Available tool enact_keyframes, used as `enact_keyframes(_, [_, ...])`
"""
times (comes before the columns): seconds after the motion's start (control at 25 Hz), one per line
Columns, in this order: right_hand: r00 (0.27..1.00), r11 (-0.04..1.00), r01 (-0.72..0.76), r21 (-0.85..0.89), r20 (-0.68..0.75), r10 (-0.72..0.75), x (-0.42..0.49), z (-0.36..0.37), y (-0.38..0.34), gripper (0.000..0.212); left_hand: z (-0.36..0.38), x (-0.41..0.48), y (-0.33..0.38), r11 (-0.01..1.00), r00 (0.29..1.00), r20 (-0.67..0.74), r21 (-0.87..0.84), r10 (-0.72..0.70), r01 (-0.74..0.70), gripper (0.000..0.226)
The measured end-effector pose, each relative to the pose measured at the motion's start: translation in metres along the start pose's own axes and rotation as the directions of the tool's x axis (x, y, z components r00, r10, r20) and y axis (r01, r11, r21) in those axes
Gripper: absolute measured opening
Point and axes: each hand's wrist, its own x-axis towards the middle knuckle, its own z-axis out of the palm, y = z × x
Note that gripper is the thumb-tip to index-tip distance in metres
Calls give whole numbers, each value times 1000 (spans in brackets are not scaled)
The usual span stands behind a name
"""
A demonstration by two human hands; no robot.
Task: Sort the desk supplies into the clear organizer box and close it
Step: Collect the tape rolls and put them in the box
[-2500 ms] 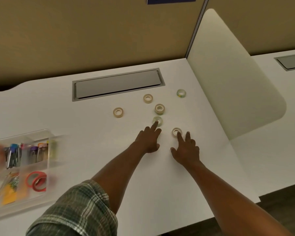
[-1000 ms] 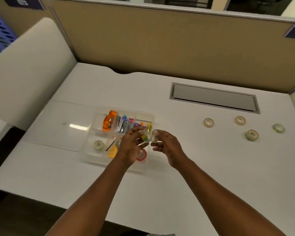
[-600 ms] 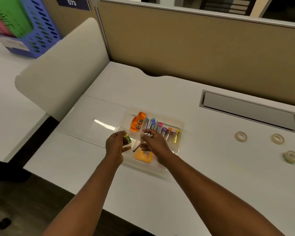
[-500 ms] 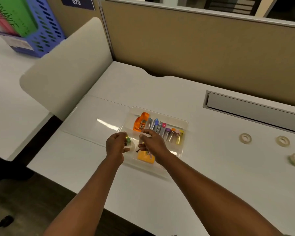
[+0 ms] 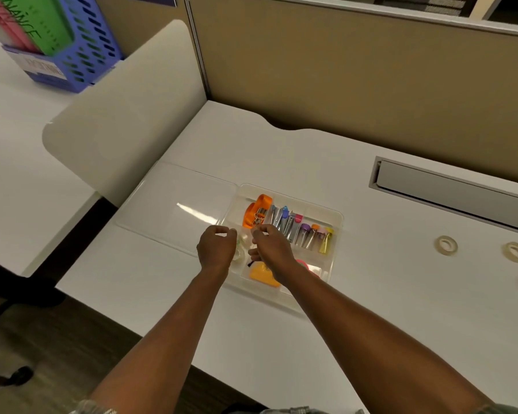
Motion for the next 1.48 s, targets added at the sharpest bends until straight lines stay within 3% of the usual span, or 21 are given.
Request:
enact_keyframes(0.32, [992, 996, 87, 27, -98, -84, -14, -67, 12, 12, 50, -37, 32, 988, 979, 136, -4, 154, -155, 16])
enact_keyframes(0.48, [980, 993, 56, 102, -194, -35, -24, -130, 22, 12, 98, -74, 59, 977, 946, 245, -28, 211, -211, 15])
enact_keyframes(0.76, [921, 983, 46, 175, -388, 26, -48, -258, 59, 11, 204, -150, 96, 945, 858, 417, -10, 300, -326, 18])
enact_keyframes(0.88, [884, 992, 10, 128, -465, 51, -54, -310, 83, 12, 249, -185, 103, 910, 793, 505, 32, 341, -412, 17])
enact_keyframes(1.08, [787, 951, -114, -287, -611, -90, -65, -400, 132, 21, 319, -229, 109, 726, 592, 668, 112, 450, -678, 16])
enact_keyframes(1.28, [773, 813, -280, -511, -622, -124, -73, -473, 170, 40, 370, -239, 107, 406, 374, 832, 201, 409, -892, 34])
enact_keyframes(1.48, [849, 669, -378, -640, -528, -27, -64, -512, 176, 60, 399, -235, 110, 202, 362, 906, 320, 219, -925, 56])
